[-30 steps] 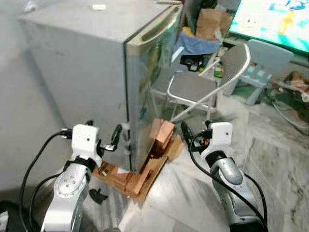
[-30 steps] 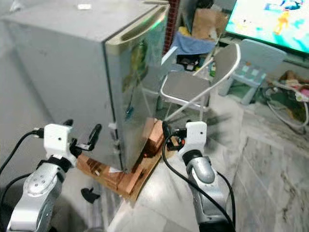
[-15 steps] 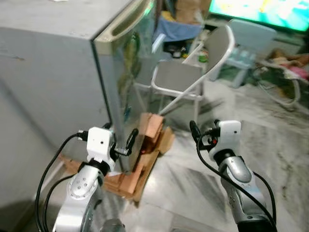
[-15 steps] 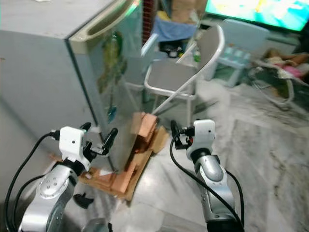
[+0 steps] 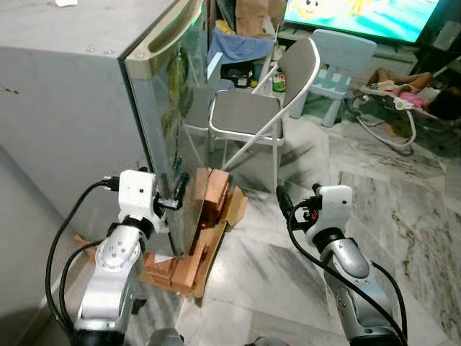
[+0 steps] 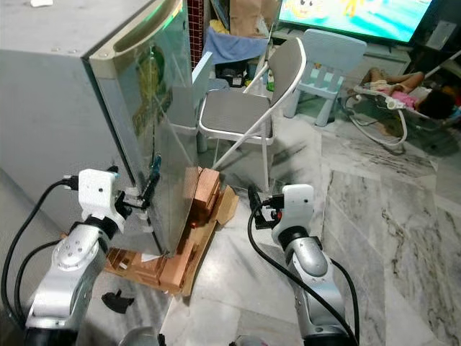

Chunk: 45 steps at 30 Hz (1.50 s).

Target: Restocking fridge

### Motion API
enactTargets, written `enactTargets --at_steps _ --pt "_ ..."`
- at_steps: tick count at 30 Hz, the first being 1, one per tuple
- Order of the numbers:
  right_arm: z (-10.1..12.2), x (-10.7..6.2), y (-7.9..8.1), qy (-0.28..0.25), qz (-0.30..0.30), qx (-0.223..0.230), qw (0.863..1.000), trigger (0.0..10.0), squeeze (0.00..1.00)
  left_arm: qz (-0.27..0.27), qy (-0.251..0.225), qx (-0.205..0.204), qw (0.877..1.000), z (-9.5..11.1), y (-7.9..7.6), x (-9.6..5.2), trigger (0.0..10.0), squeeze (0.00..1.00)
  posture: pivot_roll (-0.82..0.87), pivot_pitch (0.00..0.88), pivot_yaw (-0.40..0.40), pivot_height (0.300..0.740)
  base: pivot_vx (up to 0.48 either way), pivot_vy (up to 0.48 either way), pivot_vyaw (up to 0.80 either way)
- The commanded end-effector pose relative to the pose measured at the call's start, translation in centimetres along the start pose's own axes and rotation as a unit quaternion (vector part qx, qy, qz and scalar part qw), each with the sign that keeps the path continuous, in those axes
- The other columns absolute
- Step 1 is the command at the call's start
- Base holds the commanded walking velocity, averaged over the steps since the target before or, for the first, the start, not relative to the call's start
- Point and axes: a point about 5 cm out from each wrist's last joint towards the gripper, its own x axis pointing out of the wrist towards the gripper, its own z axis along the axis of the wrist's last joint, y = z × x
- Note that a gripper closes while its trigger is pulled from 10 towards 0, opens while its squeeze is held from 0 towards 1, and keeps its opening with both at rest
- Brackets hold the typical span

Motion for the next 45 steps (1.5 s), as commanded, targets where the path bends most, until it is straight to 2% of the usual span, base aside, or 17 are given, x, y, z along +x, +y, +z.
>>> enactTargets --at_steps 1,11,23,26,28,31,32,33,34,36,37,39,40,41,42,43,45 --pt "0.4 -0.3 -0.2 -0.003 -0.002 -0.005 1.0 10.0 0.0 0.014 -0.002 -0.003 1.0 0.5 0.5 1.1 10.0 0.0 0.09 0.037 -0.052 0.74 0.0 0.0 0.0" --pt "0.2 -0.9 -0.3 0.005 -0.011 -0.004 1.0 10.0 0.0 -0.005 -0.024 -0.004 1.0 2.4 0.9 4.8 10.0 0.0 0.08 0.045 -0.031 0.74 0.0 0.0 0.0" --pt "0.0 -1.1 -0.1 0.012 -0.012 -0.002 1.0 10.0 0.0 -0.022 -0.032 0.001 0.999 2.9 -0.1 6.6 10.0 0.0 0.07 0.053 -0.029 0.74 0.0 0.0 0.0" --pt "-0.5 -1.4 0.2 0.034 0.008 -0.001 0.999 10.0 0.0 -0.035 -0.039 -0.001 0.999 3.6 -0.8 7.5 10.0 0.0 0.08 0.05 -0.031 0.74 0.0 0.0 0.0" --pt "-2.8 -2.8 -0.6 0.115 0.009 -0.047 0.992 10.0 0.0 -0.083 -0.058 0.004 0.995 5.2 -2.8 8.5 10.0 0.0 0.08 0.048 -0.034 0.74 0.0 0.0 0.0" --pt "-3.5 -3.6 -1.6 0.142 -0.02 -0.055 0.988 10.0 0.0 -0.131 -0.085 0.038 0.987 6.9 -4.6 8.7 10.0 0.0 0.07 0.044 -0.032 0.74 0.0 0.0 0.0" --pt "-3.8 -3.9 -1.9 0.152 -0.027 -0.049 0.987 10.0 0.0 -0.158 -0.105 0.063 0.98 7.8 -5.5 8.6 10.0 0.0 0.07 0.041 -0.031 0.74 0.0 0.0 0.0" --pt "-4.4 -4.7 -2.5 0.178 -0.041 -0.041 0.982 10.0 0.0 -0.217 -0.151 0.099 0.959 10.4 -8.0 8.2 10.0 0.0 0.07 0.036 -0.029 0.74 0.0 0.0 0.0" --pt "-4.7 -4.9 -2.7 0.187 -0.046 -0.039 0.981 10.0 0.0 -0.235 -0.165 0.104 0.952 11.2 -8.9 8.0 10.0 0.0 0.07 0.036 -0.029 0.74 0.0 0.0 0.0" --pt "-5.2 -5.2 -2.6 0.204 -0.049 -0.022 0.977 10.0 0.0 -0.28 -0.188 0.054 0.94 13.7 -12.1 7.4 10.0 0.0 0.07 0.03 -0.028 0.74 0.0 0.0 0.0" --pt "-5.2 -5.2 -2.6 0.204 -0.049 -0.022 0.977 10.0 0.0 -0.28 -0.188 0.054 0.94 13.7 -12.1 7.4 10.0 0.0 0.07 0.03 -0.028 0.74 0.0 0.0 0.0" --pt "-5.4 -5.0 -2.1 0.221 -0.024 -0.041 0.974 10.0 0.0 -0.352 -0.208 -0.013 0.913 15.8 -16.3 5.6 10.0 0.0 0.07 0.027 -0.029 0.74 0.0 0.0 0.0" --pt "-5.4 -4.9 -2.0 0.221 -0.017 -0.046 0.974 10.0 0.0 -0.368 -0.211 -0.026 0.905 16.2 -17.1 5.1 10.0 0.0 0.07 0.027 -0.029 0.74 0.0 0.0 0.0" --pt "-5.4 -4.6 -1.6 0.224 -0.002 -0.054 0.973 10.0 0.0 -0.431 -0.227 -0.046 0.872 17.3 -19.7 3.2 10.0 0.0 0.07 0.025 -0.03 0.74 0.0 0.0 0.0" --pt "-5.5 -4.4 -1.3 0.227 0.01 -0.055 0.972 10.0 0.0 -0.46 -0.233 -0.045 0.855 17.3 -21.0 2.2 10.0 0.0 0.08 0.024 -0.031 0.74 0.0 0.0 0.0" --pt "-5.5 -4.4 -1.3 0.227 0.01 -0.055 0.972 10.0 0.0 -0.46 -0.233 -0.045 0.855 17.3 -21.0 2.2 10.0 0.0 0.08 0.024 -0.031 0.74 0.0 0.0 0.0" --pt "-5.5 -4.3 -1.1 0.228 0.012 -0.05 0.972 10.0 0.0 -0.442 -0.226 -0.026 0.867 16.0 -20.6 2.9 10.0 0.0 0.07 0.022 -0.027 0.74 0.0 0.0 0.0"
